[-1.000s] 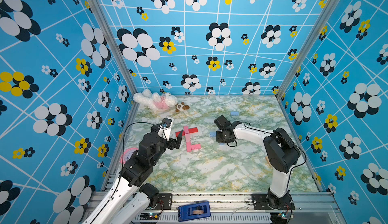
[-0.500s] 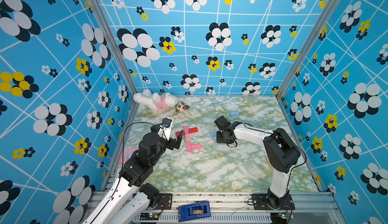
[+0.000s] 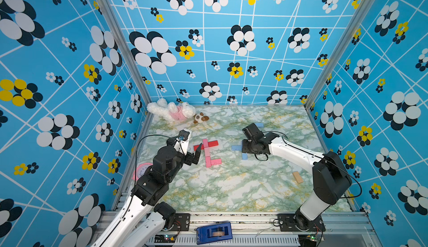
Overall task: Assemble the letter t with building blocks
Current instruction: Assemble the building block at the center of the board, then pick up the building block from the center of the board.
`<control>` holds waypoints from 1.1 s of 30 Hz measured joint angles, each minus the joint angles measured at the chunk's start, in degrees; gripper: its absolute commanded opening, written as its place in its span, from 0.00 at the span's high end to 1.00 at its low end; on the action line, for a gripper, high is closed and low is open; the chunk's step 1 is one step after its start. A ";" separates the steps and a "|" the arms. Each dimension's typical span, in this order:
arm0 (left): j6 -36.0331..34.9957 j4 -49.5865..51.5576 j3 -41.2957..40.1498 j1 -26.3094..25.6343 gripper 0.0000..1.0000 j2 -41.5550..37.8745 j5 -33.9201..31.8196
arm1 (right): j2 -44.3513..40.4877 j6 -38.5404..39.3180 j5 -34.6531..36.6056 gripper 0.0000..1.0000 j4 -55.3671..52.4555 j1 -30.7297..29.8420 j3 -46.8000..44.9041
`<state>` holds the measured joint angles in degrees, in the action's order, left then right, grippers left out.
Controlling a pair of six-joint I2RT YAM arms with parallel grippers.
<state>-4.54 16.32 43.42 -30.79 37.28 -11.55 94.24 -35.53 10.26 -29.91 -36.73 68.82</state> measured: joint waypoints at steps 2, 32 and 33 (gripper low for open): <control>0.00 0.00 0.00 0.00 0.01 0.00 0.00 | -2.69 1.57 1.38 0.36 -0.57 0.00 0.00; -0.70 -1.77 -1.86 0.00 0.01 -2.75 12.44 | 29.77 30.95 -11.26 0.64 -6.56 27.47 42.93; -0.70 -1.77 -1.86 0.00 0.01 -2.75 12.72 | 31.91 31.01 -11.98 0.67 -6.99 27.80 45.46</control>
<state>-5.23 14.55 41.56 -30.79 34.52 1.17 126.15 -4.51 -1.72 -36.91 -8.93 114.28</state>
